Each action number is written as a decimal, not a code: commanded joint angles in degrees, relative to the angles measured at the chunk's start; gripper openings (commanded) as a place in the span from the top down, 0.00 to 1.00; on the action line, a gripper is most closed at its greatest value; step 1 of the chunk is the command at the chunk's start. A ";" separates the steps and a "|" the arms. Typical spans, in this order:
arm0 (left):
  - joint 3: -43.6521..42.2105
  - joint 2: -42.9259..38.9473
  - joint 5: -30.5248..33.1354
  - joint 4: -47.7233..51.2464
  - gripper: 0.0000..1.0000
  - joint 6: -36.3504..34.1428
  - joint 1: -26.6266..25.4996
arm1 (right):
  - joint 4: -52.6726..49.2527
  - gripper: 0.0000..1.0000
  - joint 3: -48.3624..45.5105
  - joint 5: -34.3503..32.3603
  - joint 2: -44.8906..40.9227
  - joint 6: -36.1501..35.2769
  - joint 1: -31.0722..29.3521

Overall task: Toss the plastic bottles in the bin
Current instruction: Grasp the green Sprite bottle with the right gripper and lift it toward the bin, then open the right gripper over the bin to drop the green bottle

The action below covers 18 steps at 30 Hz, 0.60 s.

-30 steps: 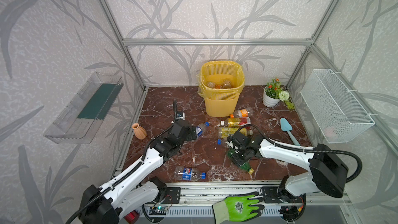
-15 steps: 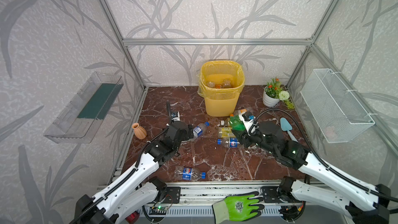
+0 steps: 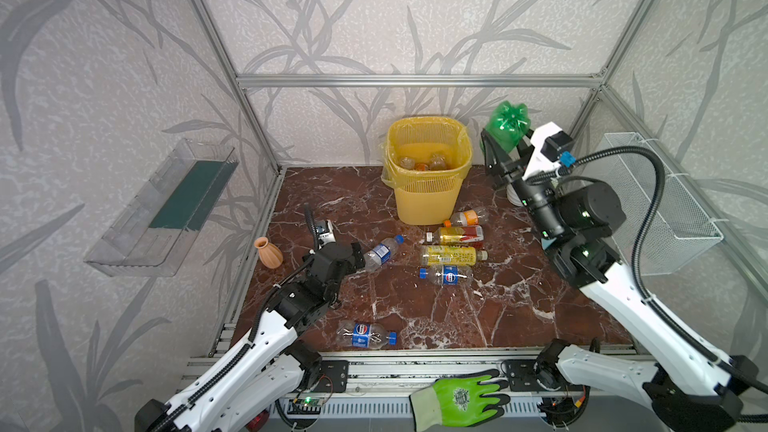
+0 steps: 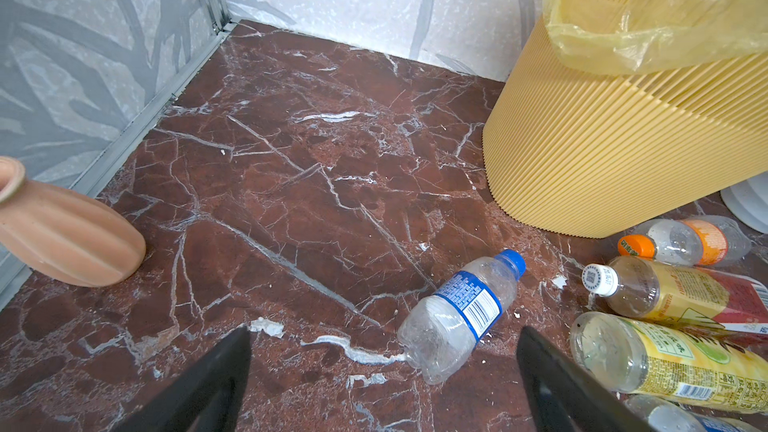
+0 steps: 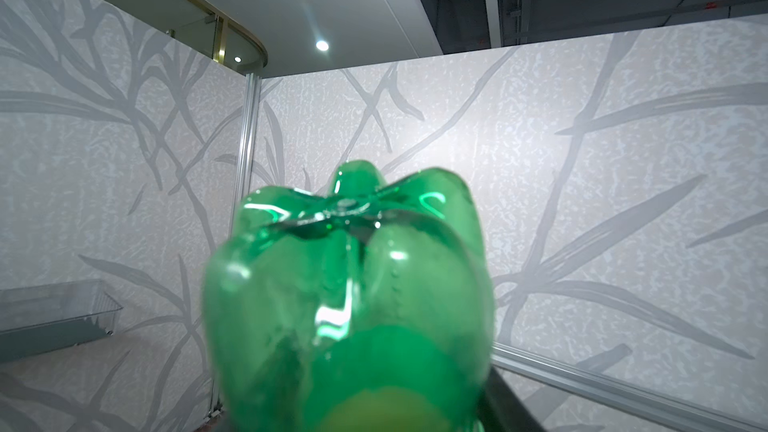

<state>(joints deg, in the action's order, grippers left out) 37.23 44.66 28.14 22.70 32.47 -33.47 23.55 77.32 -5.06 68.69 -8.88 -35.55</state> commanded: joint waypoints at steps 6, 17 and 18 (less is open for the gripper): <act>3.11 1.12 1.58 4.68 0.01 4.85 0.20 | -18.82 0.32 22.42 9.89 28.77 13.44 8.74; 7.53 -2.80 2.39 13.70 0.01 18.26 -0.62 | -16.78 0.03 19.09 7.79 18.96 9.84 10.22; 8.30 -3.06 3.14 15.79 0.01 20.61 -1.10 | -15.98 0.02 16.63 7.67 17.03 10.09 10.45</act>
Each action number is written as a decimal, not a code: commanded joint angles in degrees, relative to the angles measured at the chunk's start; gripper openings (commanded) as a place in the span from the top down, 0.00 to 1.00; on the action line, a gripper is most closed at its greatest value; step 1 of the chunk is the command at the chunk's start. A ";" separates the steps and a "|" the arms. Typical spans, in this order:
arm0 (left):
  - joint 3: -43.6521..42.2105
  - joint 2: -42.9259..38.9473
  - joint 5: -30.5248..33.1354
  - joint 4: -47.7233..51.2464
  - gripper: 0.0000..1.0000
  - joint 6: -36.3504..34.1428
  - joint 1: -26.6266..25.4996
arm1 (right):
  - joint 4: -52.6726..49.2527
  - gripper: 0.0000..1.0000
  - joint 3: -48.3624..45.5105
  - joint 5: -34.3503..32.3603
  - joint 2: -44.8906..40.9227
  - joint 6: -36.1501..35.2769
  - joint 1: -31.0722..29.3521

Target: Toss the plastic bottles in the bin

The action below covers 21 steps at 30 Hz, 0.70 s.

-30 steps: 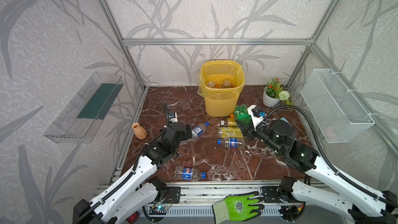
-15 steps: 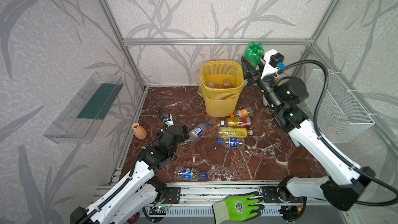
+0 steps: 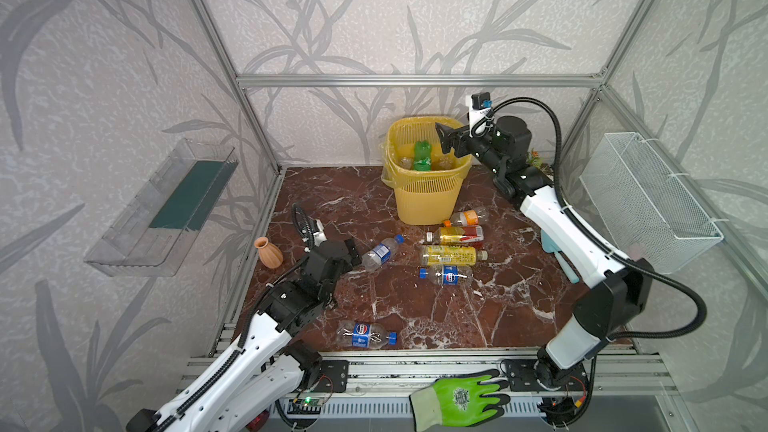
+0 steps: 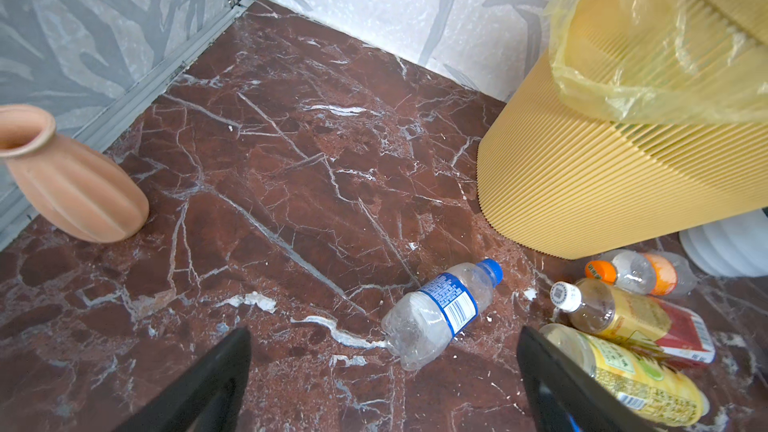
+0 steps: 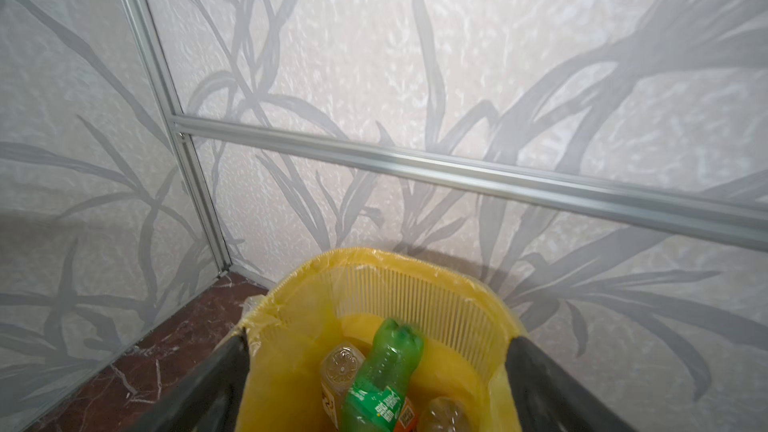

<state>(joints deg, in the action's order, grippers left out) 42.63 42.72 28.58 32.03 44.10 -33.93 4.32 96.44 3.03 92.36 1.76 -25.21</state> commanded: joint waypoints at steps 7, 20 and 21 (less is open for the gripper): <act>9.77 -1.88 8.42 24.38 0.01 28.98 -6.81 | 5.25 0.02 -24.31 -0.56 -20.85 4.64 4.88; 9.78 7.98 0.43 42.40 0.01 75.13 -25.05 | 1.84 0.02 -51.97 0.46 -39.31 16.00 13.64; 10.16 9.16 0.34 43.10 0.01 77.30 -26.57 | 1.92 0.02 -52.80 0.93 -39.61 16.25 13.85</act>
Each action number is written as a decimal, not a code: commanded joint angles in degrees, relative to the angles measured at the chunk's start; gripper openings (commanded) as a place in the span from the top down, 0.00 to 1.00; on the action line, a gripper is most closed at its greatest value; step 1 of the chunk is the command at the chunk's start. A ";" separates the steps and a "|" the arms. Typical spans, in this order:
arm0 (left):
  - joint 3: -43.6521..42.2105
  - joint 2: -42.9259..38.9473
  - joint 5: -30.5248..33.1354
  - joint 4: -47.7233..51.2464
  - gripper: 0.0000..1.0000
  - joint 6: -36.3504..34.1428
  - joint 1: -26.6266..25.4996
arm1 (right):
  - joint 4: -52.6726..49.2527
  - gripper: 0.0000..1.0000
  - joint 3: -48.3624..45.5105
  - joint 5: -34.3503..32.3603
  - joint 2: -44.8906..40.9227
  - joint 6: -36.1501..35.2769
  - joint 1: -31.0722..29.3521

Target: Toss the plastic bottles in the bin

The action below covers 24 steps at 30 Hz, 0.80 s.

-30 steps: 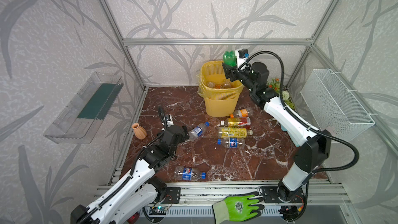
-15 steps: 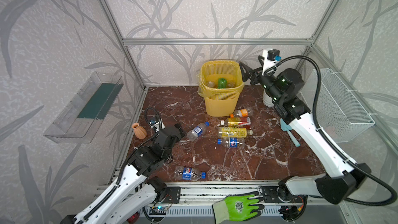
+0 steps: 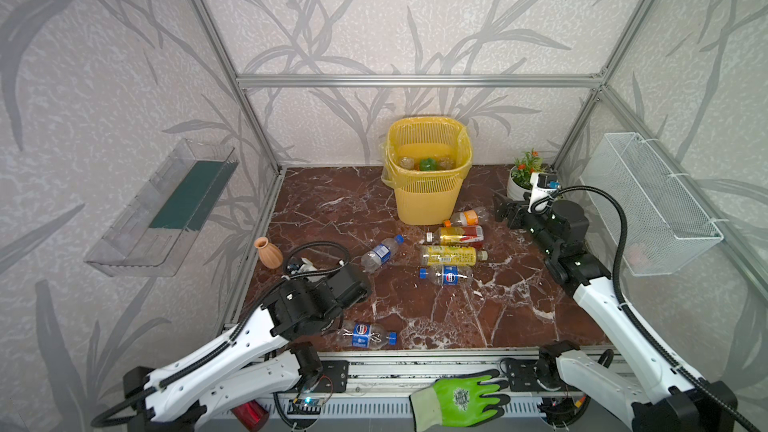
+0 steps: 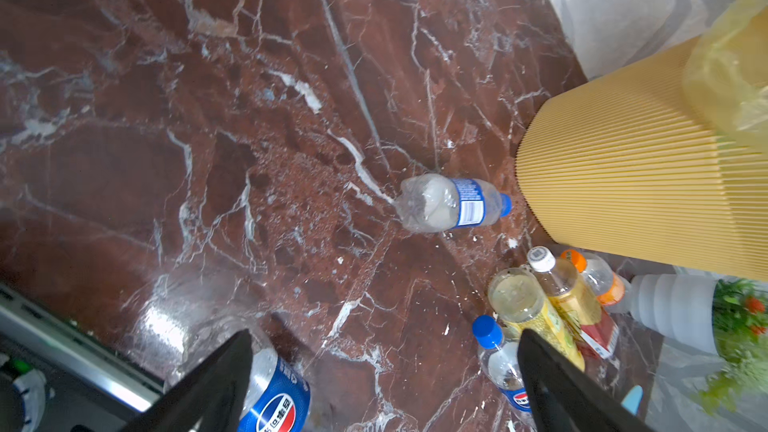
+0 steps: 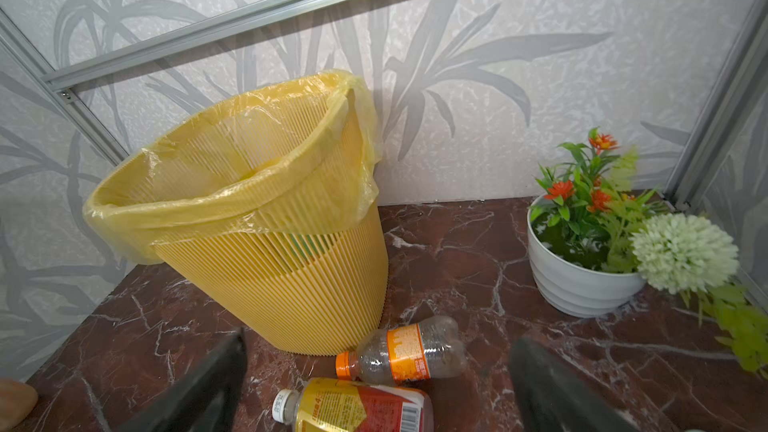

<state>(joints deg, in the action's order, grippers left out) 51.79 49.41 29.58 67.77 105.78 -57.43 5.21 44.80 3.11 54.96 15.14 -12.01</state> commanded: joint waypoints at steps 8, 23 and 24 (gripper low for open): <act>-4.49 7.43 -2.89 1.01 0.01 35.21 -15.81 | -0.21 0.02 -2.83 4.29 -0.35 3.58 2.29; -5.95 18.47 -4.79 -5.17 0.01 51.12 -26.27 | -0.29 0.02 -4.65 6.56 1.72 6.81 2.87; -5.47 18.83 -4.41 -4.81 0.01 51.18 -26.25 | -0.04 0.02 -4.80 6.77 1.81 6.92 2.83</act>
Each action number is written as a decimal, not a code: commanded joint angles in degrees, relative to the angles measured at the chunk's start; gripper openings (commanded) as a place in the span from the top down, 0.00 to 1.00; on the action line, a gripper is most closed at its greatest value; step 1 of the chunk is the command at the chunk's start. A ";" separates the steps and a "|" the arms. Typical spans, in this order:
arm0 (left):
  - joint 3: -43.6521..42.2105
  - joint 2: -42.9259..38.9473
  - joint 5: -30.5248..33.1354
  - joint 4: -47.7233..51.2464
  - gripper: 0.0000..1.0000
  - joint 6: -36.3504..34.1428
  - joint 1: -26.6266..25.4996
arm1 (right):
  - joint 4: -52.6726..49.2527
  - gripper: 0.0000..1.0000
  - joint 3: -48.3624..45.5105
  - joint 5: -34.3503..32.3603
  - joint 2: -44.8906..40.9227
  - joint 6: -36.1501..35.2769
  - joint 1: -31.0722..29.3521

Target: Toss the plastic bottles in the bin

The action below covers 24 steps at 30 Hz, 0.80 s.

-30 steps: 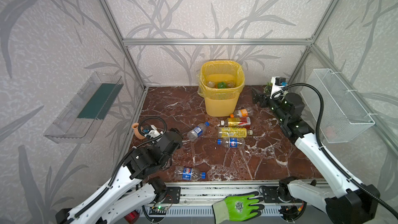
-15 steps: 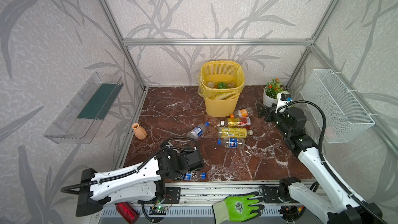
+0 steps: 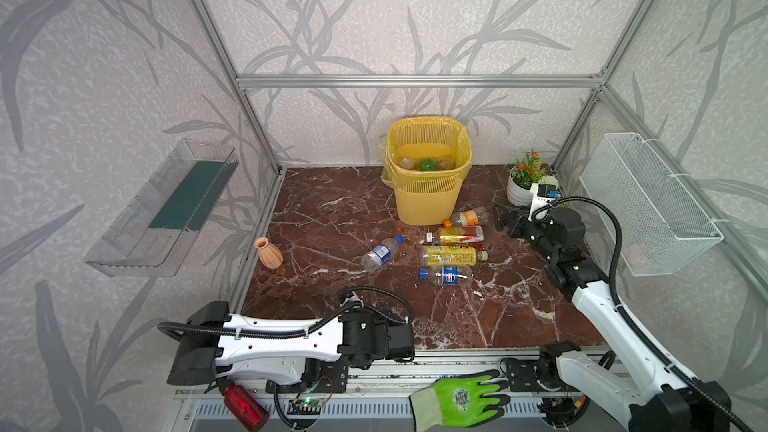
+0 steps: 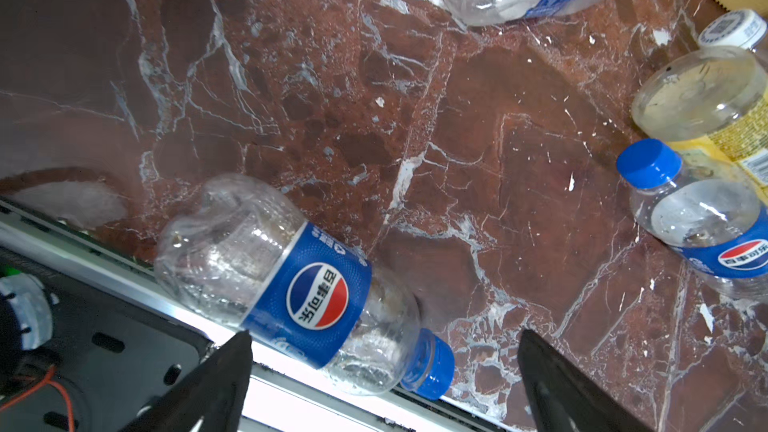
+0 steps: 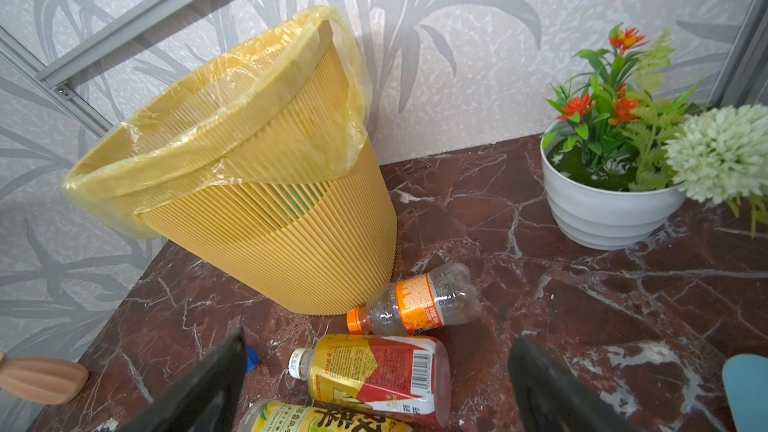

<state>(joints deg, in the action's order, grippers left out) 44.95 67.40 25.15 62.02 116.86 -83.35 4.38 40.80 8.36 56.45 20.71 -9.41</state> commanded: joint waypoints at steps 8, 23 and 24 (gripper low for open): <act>0.66 0.08 -0.17 3.35 0.01 40.10 -0.30 | 0.49 0.02 -0.90 1.16 0.67 0.56 0.17; -5.26 -2.10 3.84 -2.67 0.01 39.29 -0.27 | 0.09 0.03 0.26 4.01 3.45 0.12 0.18; -5.13 -2.59 5.04 -1.94 0.02 38.59 -0.23 | 0.38 0.04 0.25 5.17 3.57 -0.37 0.22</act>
<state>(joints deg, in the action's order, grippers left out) 40.42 66.48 26.48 59.37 117.12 -83.57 4.38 40.25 11.07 59.88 21.15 -9.41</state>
